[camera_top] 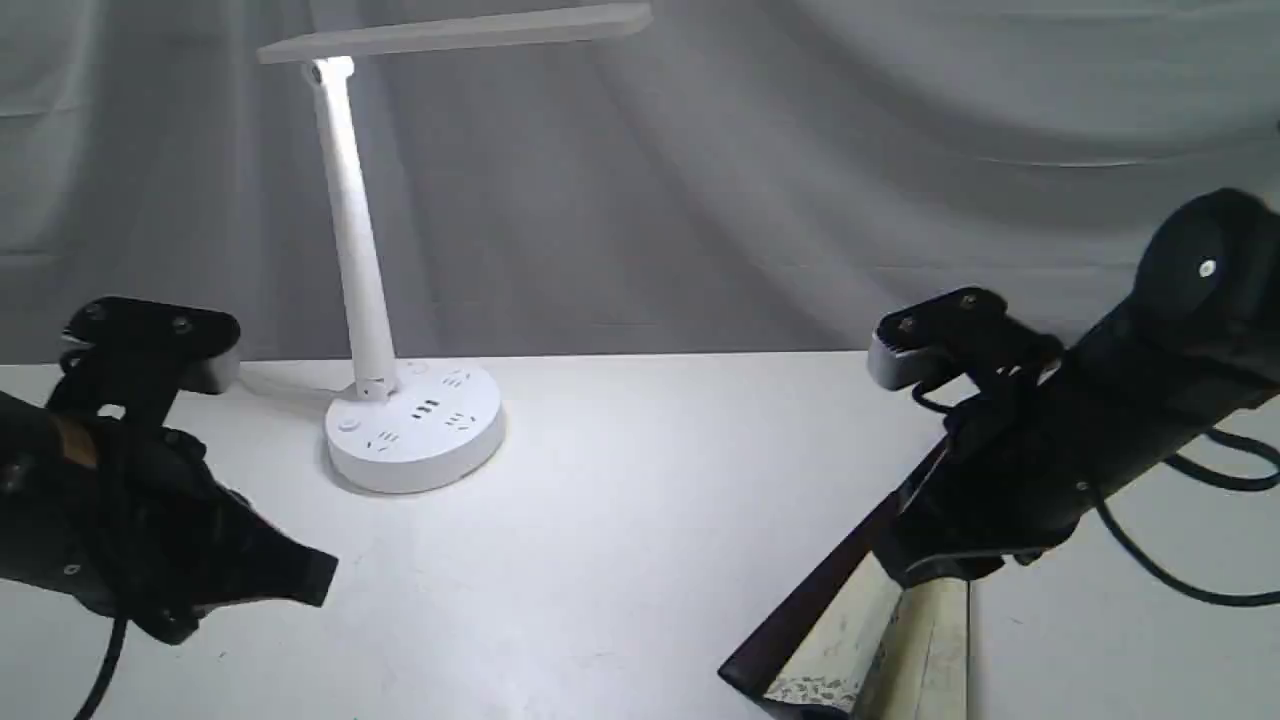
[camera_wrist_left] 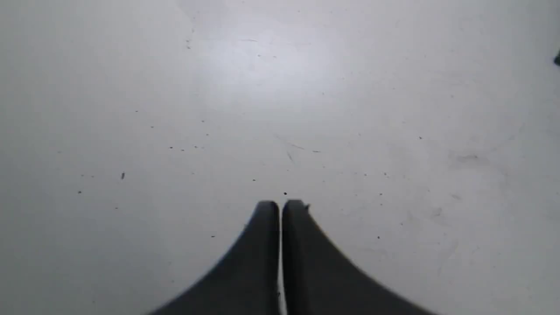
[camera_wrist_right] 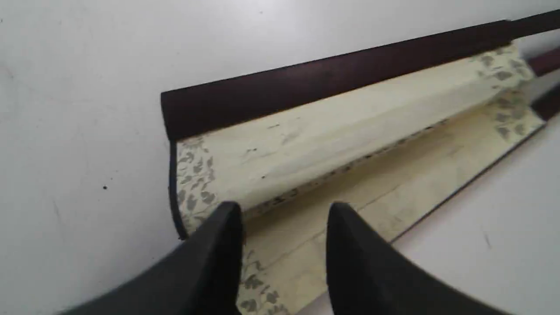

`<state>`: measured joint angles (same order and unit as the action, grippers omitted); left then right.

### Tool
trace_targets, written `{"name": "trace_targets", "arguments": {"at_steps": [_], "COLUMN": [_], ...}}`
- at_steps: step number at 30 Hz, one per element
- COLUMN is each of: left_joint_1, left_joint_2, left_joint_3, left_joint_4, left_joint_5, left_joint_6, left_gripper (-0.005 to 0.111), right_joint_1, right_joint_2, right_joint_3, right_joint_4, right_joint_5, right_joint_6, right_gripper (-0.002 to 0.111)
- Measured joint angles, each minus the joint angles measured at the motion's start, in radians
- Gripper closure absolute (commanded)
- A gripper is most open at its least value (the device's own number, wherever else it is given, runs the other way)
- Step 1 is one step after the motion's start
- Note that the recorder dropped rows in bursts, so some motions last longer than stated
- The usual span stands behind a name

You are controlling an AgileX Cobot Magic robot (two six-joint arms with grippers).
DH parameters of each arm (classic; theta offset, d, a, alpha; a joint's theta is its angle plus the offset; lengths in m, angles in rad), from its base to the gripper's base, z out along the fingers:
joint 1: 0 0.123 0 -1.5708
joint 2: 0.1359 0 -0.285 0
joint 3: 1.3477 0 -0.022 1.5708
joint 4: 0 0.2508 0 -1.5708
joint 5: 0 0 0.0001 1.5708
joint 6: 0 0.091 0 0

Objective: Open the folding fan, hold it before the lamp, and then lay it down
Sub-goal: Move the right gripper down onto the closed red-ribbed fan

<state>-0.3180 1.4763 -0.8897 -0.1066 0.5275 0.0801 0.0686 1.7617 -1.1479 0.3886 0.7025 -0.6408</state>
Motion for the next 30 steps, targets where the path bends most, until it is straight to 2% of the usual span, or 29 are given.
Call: {"name": "trace_targets", "arguments": {"at_steps": [6,13,24,30], "left_joint_1": [-0.019,-0.019,-0.019,-0.019], "left_joint_2": [0.027,0.027,0.031,0.031], "left_joint_3": [0.000,0.000,0.000,0.000], "left_joint_4": [-0.028,-0.032,-0.032,-0.032], "left_joint_5": [0.000,-0.012,-0.027,-0.031], "left_joint_6": [0.021,0.025,0.025,0.027], "left_gripper": [0.107,0.107,0.107,0.107], "right_joint_1": [0.013,0.013,0.013,0.076], "right_joint_2": [0.059,0.143,0.233,0.241], "right_joint_3": [0.000,0.000,-0.002,-0.007], "right_joint_4": [0.002,-0.068,-0.065,-0.069], "right_joint_5": [0.009,0.009,-0.028,-0.085], "right_joint_6": [-0.007,-0.007,-0.007,-0.007], "right_gripper": [0.075,0.075,0.075,0.075]}}
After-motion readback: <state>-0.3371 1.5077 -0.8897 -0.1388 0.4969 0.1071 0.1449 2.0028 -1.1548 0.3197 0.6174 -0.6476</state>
